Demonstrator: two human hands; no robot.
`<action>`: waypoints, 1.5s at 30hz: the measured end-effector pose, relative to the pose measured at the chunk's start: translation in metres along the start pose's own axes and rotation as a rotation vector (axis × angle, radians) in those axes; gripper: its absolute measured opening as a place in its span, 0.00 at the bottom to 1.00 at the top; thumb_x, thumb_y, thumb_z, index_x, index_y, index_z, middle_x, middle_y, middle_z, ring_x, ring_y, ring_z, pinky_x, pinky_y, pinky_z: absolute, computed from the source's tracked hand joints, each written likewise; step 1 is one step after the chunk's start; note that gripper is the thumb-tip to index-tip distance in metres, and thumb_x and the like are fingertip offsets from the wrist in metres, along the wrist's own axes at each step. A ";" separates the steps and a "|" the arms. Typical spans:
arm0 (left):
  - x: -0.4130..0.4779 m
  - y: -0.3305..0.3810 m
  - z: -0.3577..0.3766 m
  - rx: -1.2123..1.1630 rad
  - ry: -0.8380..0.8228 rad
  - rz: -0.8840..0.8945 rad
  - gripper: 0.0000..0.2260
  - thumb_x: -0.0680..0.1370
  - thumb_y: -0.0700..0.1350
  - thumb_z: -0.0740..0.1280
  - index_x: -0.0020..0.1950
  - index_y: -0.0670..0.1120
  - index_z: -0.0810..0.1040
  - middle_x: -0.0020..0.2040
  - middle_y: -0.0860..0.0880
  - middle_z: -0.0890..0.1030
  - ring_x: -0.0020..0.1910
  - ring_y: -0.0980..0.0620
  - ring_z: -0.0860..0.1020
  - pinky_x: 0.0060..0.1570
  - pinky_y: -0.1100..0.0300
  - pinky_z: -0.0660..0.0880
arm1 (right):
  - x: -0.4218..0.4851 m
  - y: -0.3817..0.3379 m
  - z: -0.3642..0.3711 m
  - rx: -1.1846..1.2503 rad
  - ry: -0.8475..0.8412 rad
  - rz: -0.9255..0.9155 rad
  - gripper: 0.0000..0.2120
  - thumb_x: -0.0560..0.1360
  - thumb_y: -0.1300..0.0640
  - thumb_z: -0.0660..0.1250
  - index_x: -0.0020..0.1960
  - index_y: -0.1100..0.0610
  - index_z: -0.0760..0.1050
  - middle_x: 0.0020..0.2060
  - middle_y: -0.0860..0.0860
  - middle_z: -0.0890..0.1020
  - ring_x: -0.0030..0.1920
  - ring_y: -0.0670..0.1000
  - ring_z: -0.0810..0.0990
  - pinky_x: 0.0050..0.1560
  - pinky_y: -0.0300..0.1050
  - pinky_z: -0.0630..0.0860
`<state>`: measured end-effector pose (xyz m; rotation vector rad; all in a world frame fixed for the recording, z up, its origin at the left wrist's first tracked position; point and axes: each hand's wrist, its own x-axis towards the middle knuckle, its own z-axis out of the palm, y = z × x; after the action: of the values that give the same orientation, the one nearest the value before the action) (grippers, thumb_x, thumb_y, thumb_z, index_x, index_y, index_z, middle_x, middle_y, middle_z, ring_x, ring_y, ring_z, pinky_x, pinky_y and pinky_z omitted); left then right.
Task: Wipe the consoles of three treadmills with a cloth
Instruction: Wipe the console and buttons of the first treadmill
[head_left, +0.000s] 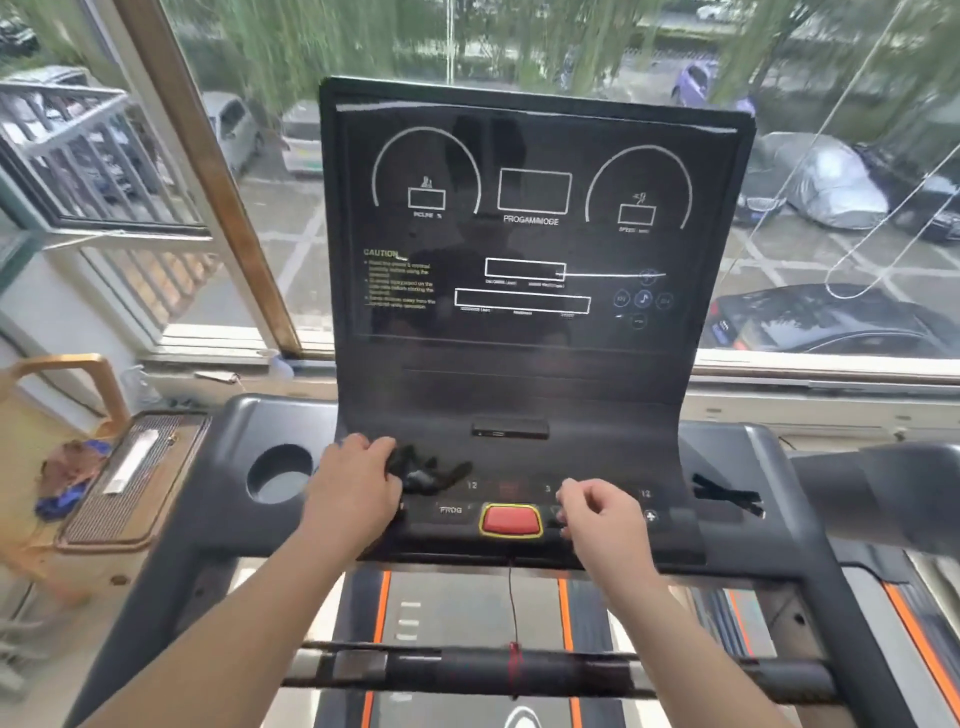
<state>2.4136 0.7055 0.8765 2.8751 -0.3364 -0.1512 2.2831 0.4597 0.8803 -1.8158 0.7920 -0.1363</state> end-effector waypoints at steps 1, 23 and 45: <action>-0.008 -0.012 0.003 -0.042 0.037 -0.027 0.16 0.79 0.50 0.63 0.67 0.52 0.75 0.57 0.47 0.76 0.57 0.44 0.72 0.48 0.49 0.76 | -0.008 -0.001 0.008 0.022 0.007 0.007 0.16 0.81 0.51 0.65 0.43 0.64 0.78 0.40 0.63 0.81 0.36 0.52 0.76 0.39 0.49 0.74; -0.040 0.188 0.027 -0.174 -0.185 0.623 0.19 0.81 0.46 0.62 0.73 0.51 0.71 0.63 0.47 0.74 0.62 0.43 0.71 0.58 0.47 0.77 | -0.141 0.047 -0.054 0.278 0.213 0.303 0.09 0.81 0.58 0.67 0.46 0.60 0.83 0.36 0.55 0.84 0.35 0.51 0.81 0.38 0.48 0.78; -0.420 0.331 0.051 -0.813 -0.939 0.707 0.16 0.77 0.40 0.75 0.61 0.57 0.83 0.54 0.63 0.86 0.55 0.66 0.81 0.57 0.68 0.76 | -0.382 0.188 -0.256 0.965 0.674 0.378 0.13 0.78 0.50 0.73 0.59 0.56 0.83 0.51 0.56 0.88 0.52 0.55 0.88 0.50 0.50 0.84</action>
<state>1.9299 0.4821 0.9417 1.5970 -1.0976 -1.1667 1.7885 0.4409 0.9226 -0.6682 1.2377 -0.7656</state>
